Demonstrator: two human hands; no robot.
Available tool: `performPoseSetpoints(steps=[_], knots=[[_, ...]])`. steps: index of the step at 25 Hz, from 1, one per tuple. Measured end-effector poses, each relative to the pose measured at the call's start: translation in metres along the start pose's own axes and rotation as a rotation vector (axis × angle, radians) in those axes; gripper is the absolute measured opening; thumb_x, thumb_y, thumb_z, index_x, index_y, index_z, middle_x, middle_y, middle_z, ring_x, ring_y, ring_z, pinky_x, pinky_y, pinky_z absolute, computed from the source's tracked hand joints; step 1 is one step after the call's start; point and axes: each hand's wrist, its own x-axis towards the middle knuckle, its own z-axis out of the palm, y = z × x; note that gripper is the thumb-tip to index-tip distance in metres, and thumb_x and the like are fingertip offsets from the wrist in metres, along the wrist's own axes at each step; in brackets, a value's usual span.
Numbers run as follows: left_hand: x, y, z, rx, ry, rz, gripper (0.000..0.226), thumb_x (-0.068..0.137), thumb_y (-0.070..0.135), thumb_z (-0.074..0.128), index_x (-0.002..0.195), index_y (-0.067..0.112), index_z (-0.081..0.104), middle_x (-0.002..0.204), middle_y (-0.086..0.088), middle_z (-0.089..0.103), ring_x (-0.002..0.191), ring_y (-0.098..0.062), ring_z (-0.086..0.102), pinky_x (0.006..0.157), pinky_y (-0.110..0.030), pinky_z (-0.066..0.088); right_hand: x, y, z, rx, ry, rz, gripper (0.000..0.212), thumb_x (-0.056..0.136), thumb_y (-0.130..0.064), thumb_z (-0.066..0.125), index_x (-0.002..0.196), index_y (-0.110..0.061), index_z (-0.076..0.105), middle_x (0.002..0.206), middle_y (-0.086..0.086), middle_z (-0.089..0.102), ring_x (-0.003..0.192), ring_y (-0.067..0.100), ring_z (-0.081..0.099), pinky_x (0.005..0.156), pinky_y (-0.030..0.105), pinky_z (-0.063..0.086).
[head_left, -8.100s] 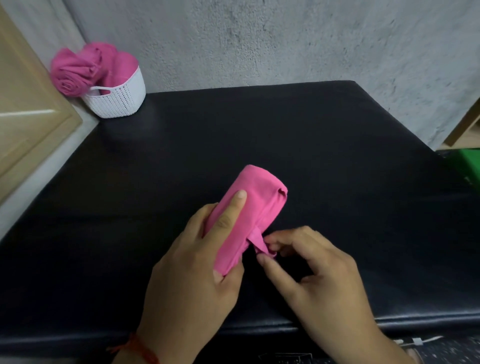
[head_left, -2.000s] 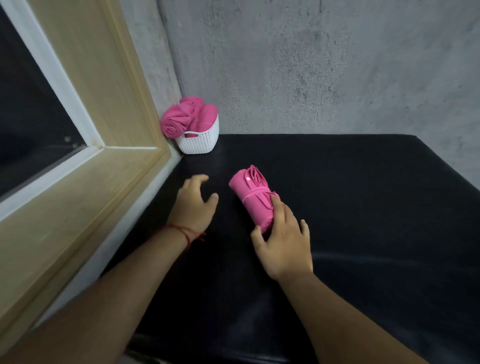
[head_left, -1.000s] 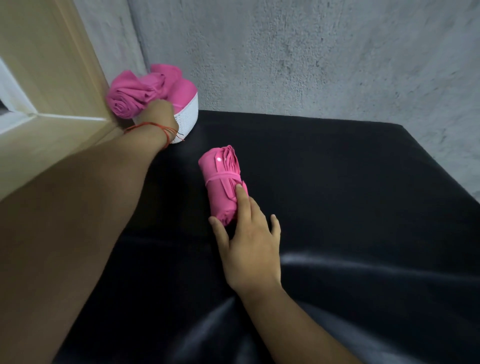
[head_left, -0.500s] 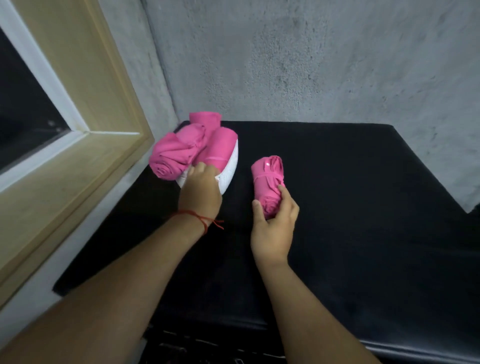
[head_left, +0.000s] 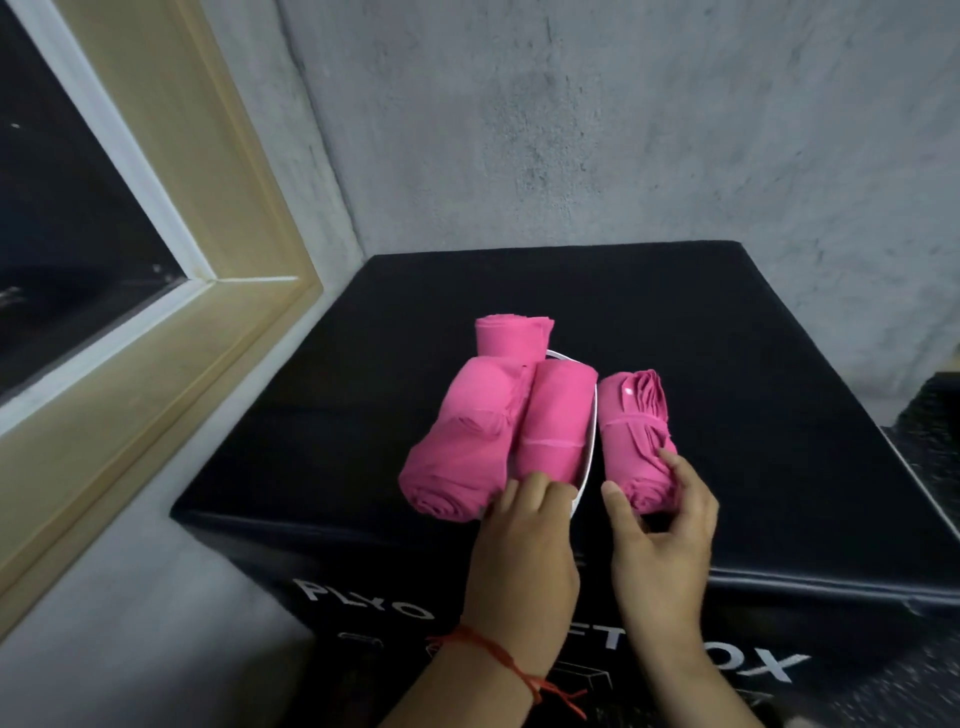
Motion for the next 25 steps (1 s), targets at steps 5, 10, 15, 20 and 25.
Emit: performPoseSetpoints(steps=[5, 10, 15, 20, 25], knots=[[-0.026, 0.051, -0.024, -0.087, -0.006, 0.015, 0.04, 0.094, 0.017, 0.056, 0.133, 0.027, 0.058, 0.127, 0.012, 0.054, 0.113, -0.013, 0.056, 0.094, -0.032, 0.053, -0.007, 0.003, -0.033, -0.058, -0.154, -0.065, 0.062, 0.091, -0.015, 0.082, 0.14, -0.042, 0.057, 0.144, -0.009, 0.042, 0.128, -0.006, 0.052, 0.098, 0.011, 0.048], [0.003, 0.031, -0.104, 0.04, 0.235, 0.093, 0.038, 0.092, 0.027, 0.071, 0.128, 0.02, 0.063, 0.129, 0.003, 0.059, 0.118, -0.021, 0.055, 0.097, -0.041, 0.051, 0.0, 0.01, -0.034, -0.096, -0.216, -0.099, 0.062, 0.091, -0.013, 0.081, 0.143, -0.034, 0.054, 0.152, -0.011, 0.038, 0.142, 0.006, 0.045, 0.117, 0.048, 0.046], [0.003, -0.022, -0.106, -0.082, -0.024, -0.365, 0.096, 0.069, 0.057, 0.089, 0.149, 0.036, 0.039, 0.151, 0.013, 0.037, 0.134, -0.009, 0.046, 0.106, -0.037, 0.051, 0.005, -0.001, -0.033, -0.098, -0.267, -0.048, 0.062, 0.091, -0.013, 0.081, 0.142, -0.032, 0.051, 0.153, -0.012, 0.035, 0.134, -0.003, 0.046, 0.119, 0.035, 0.042], [-0.016, -0.018, -0.077, -0.171, 0.13, -0.239, 0.047, 0.084, 0.028, 0.085, 0.121, 0.039, 0.059, 0.141, 0.023, 0.047, 0.119, -0.002, 0.057, 0.098, -0.033, 0.056, 0.008, -0.005, -0.029, -0.126, -0.296, -0.038, 0.064, 0.091, -0.011, 0.08, 0.144, -0.029, 0.049, 0.155, -0.01, 0.032, 0.122, -0.029, 0.038, 0.101, 0.003, 0.035], [-0.027, -0.024, -0.063, -0.151, 0.217, -0.217, 0.034, 0.092, 0.013, 0.078, 0.117, 0.035, 0.073, 0.148, 0.025, 0.055, 0.142, -0.006, 0.049, 0.111, -0.031, 0.048, 0.007, -0.005, -0.037, -0.146, -0.351, -0.03, 0.067, 0.092, -0.012, 0.079, 0.146, -0.034, 0.046, 0.159, -0.014, 0.026, 0.124, -0.025, 0.039, 0.104, 0.009, 0.034]])
